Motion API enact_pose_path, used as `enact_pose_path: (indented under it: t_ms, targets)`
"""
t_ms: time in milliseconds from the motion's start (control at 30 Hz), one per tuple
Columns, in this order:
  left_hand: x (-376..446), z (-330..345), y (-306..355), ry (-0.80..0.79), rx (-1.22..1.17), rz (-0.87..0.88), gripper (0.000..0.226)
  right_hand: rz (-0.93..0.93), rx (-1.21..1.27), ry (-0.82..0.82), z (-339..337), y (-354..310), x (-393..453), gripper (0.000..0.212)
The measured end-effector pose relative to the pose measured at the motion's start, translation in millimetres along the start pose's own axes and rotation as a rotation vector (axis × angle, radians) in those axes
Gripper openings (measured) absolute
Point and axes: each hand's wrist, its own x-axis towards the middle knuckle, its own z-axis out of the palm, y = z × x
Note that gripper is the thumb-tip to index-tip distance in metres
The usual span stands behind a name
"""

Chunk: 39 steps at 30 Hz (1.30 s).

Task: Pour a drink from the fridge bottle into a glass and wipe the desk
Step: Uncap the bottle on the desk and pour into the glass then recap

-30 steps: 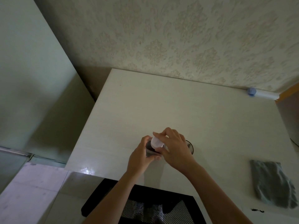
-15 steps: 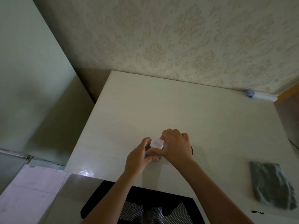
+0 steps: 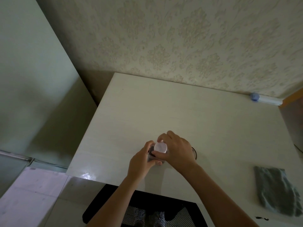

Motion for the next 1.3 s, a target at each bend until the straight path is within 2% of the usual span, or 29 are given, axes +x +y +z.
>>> enact_pose_path:
  t_ms: [133,200,367,567,667,767,900,1000,1133,1300]
  targets:
    - [1,-2,-1,-0.025,0.010,0.023,0.070,-0.160,0.058,-0.149,-4,9,0,0.035]
    - [2,-3,-1,-0.045,0.007,0.026,0.072,-0.220,0.068,-0.160,-6,12,-2,0.034]
    - [-1,-2,6,0.049,0.078,0.015,0.063,-0.107,0.147,-0.018,7,6,-9,0.028]
    - [-3,2,22,0.227,0.159,-0.027,0.031,-0.036,0.041,0.133,23,-2,-13,0.028]
    - [-3,4,30,0.260,0.139,-0.089,0.025,0.026,0.047,0.183,26,-10,-12,0.024]
    - [0,3,25,0.217,0.105,-0.103,0.036,0.003,0.105,0.119,18,-6,-8,0.025]
    - [2,-4,9,0.013,0.057,0.017,0.063,-0.170,-0.001,-0.020,4,14,-3,0.039]
    - [4,-8,4,-0.064,-0.023,0.067,0.066,-0.272,-0.102,0.002,7,19,2,0.036]
    - [7,-12,3,-0.027,0.032,0.080,0.058,-0.273,-0.132,0.114,15,14,5,0.029]
    - [-1,-6,9,0.085,0.038,-0.007,0.050,-0.080,-0.210,0.099,21,2,7,0.036]
